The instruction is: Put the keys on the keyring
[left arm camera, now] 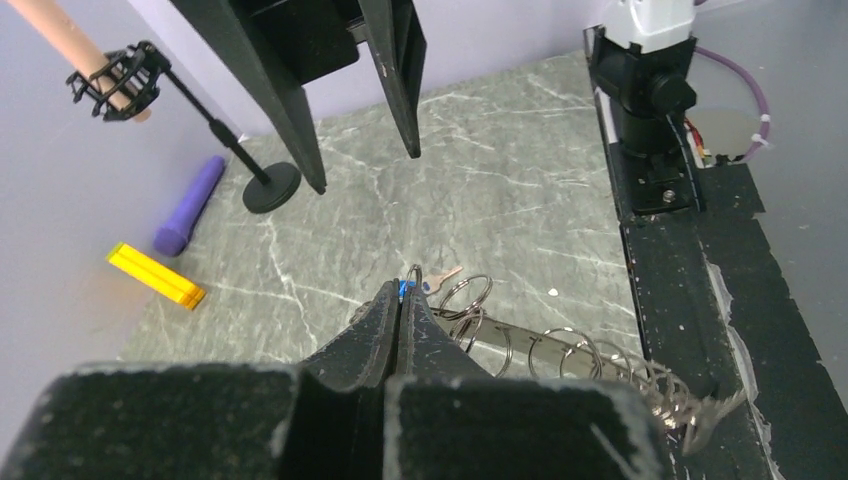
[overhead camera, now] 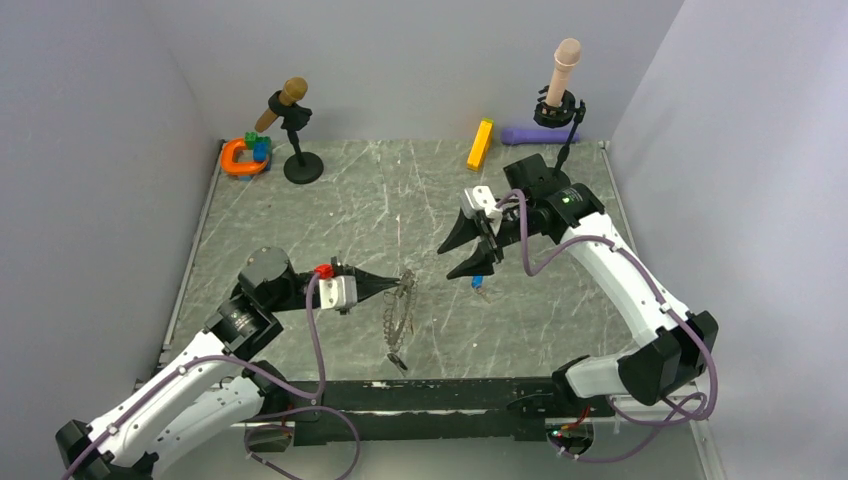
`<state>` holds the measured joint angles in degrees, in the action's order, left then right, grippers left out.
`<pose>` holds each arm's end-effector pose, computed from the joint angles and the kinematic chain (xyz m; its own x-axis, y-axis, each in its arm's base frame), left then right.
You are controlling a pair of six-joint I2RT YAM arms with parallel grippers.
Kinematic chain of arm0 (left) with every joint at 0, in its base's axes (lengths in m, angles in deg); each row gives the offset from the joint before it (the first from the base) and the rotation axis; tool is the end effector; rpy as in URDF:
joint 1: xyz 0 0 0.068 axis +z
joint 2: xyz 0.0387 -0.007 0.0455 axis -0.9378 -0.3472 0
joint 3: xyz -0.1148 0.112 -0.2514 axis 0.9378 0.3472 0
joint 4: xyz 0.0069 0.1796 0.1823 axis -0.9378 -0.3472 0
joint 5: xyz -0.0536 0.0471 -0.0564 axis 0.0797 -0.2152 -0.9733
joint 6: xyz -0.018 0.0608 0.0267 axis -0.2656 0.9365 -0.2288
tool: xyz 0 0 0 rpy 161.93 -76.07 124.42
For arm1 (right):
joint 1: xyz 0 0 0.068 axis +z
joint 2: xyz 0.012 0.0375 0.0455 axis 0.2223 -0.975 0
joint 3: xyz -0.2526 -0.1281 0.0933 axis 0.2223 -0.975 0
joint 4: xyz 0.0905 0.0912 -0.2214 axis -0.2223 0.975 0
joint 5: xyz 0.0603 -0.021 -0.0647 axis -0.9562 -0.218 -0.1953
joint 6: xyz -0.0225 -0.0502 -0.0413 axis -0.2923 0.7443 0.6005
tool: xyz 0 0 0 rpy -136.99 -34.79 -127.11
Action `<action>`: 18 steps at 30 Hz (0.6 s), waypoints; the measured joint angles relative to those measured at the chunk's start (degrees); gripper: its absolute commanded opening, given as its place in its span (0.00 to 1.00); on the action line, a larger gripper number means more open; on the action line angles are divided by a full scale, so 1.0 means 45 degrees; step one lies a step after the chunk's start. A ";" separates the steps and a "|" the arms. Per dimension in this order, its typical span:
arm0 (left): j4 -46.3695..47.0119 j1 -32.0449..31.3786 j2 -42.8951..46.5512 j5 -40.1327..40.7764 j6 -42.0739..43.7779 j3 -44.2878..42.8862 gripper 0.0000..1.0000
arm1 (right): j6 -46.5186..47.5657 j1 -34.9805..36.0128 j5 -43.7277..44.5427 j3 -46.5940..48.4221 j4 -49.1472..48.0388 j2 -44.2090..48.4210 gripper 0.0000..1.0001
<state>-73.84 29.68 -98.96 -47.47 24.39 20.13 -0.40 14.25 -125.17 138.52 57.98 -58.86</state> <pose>0.0896 -0.1248 0.3529 0.3603 0.0394 -0.9320 0.9251 0.1132 0.3624 0.1931 0.1586 0.3881 0.1308 -0.2166 -0.9675 -0.9470 -0.3160 -0.0573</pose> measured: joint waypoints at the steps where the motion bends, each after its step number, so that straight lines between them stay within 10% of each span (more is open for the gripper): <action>1: 0.0000 0.0005 -0.0029 0.0223 -0.0112 0.0000 0.00 | -0.0068 -0.0170 0.0199 -0.0121 -0.0078 0.0000 0.55; 18: -0.1394 0.1098 0.1205 0.2565 -0.0112 0.0170 0.00 | 0.1399 -0.3065 0.5736 -0.5513 -0.2302 -0.0758 0.58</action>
<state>-80.11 34.62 -93.54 -35.93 23.89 20.89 5.90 0.46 -99.36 113.71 47.62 -62.27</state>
